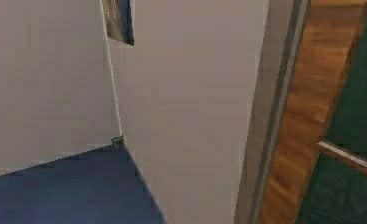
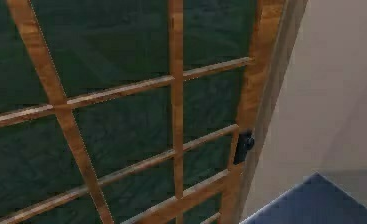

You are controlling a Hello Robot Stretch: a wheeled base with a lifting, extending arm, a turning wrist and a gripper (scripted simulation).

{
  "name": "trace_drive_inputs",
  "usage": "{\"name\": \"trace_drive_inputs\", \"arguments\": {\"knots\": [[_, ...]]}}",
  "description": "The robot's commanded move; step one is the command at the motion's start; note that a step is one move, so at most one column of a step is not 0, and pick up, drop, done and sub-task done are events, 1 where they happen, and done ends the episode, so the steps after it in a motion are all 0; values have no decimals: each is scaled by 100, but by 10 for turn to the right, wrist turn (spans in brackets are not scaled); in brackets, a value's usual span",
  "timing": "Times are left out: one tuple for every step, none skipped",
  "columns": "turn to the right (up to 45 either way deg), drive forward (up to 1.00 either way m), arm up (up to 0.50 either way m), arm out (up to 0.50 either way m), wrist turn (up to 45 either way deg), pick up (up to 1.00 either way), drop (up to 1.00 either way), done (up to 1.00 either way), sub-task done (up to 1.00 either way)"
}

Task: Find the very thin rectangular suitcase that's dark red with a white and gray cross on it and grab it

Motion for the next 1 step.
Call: {"name": "trace_drive_inputs", "arguments": {"knots": [[-450,0,0,0,0,0,0,0,0]]}}
